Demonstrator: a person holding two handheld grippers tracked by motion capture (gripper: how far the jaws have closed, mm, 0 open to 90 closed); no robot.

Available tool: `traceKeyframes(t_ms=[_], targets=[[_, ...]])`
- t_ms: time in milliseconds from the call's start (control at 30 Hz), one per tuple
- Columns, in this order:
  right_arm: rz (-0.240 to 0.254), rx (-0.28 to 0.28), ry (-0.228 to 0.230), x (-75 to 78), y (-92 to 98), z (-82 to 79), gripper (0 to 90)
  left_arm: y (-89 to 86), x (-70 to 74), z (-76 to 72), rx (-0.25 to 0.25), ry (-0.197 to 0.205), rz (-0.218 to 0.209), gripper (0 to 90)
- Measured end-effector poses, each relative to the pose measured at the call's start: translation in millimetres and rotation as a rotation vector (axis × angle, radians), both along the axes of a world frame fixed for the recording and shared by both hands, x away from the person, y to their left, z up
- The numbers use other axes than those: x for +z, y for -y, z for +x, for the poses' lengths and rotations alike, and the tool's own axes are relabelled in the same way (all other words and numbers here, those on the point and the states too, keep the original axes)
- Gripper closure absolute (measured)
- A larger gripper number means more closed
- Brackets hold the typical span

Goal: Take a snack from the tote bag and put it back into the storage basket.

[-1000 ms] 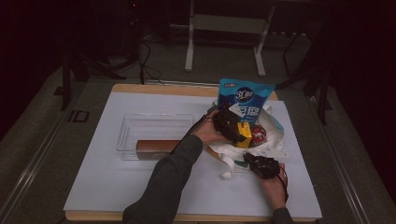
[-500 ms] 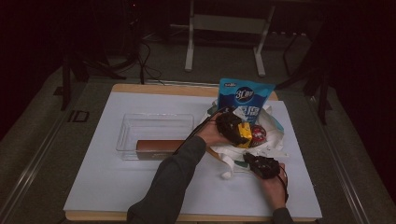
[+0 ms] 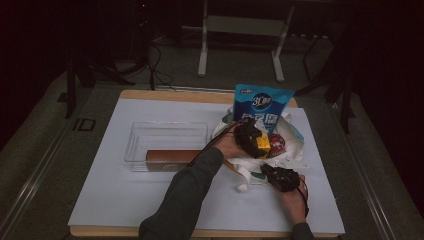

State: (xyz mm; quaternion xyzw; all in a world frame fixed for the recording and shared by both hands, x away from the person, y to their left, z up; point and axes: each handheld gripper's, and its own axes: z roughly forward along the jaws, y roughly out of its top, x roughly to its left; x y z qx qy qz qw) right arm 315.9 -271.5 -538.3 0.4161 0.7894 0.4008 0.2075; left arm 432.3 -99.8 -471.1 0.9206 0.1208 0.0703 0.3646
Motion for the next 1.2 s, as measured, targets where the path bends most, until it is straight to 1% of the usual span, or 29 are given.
traceKeyframes(t_ms=[67, 100, 133, 200, 400, 500, 733, 900, 1100, 1200], targets=[[0.0, 0.0, 0.0, 0.0, 0.1, 0.0, 81.1, -0.2, 0.3, -0.6, 0.0, 0.003, 0.007, 24.1], [0.0, 0.0, 0.0, 0.0, 0.1, 0.0, 81.1, -0.7, 0.5, -0.9, -0.001, 0.001, 0.01, 26.6], [0.0, 0.0, 0.0, 0.0, 0.1, 0.0, 81.1, -1.6, 0.8, -0.6, -0.001, -0.005, 0.013, 26.6], [0.002, 0.0, -0.001, 0.0, 0.1, 0.1, 81.1, -2.9, 0.6, -0.7, 0.01, -0.014, 0.01, 27.4], [-0.001, 0.0, 0.0, 0.0, -0.1, 0.0, 81.1, -3.4, 0.9, -3.2, 0.037, -0.016, 0.009, 28.2], [0.0, 0.0, 0.0, 0.0, 0.0, 0.0, 81.1, -3.8, 1.0, -4.3, 0.049, -0.015, 0.01, 28.3], [0.002, 0.0, -0.001, 0.0, 0.0, 0.0, 81.1, -4.0, 2.4, -6.1, 0.06, -0.001, 0.019, 28.4], [0.0, 0.001, 0.001, 0.0, 0.0, 0.0, 81.1, -6.4, 6.2, -7.1, 0.071, 0.004, 0.001, 28.4], [-0.003, 0.001, 0.0, 0.1, -0.2, -0.1, 81.1, -11.2, 16.6, -9.2, 0.076, 0.019, -0.019, 28.4], [-0.004, 0.001, 0.001, 0.1, -0.3, -0.2, 81.1, -13.1, 19.8, -10.5, 0.084, 0.019, -0.027, 28.4]])
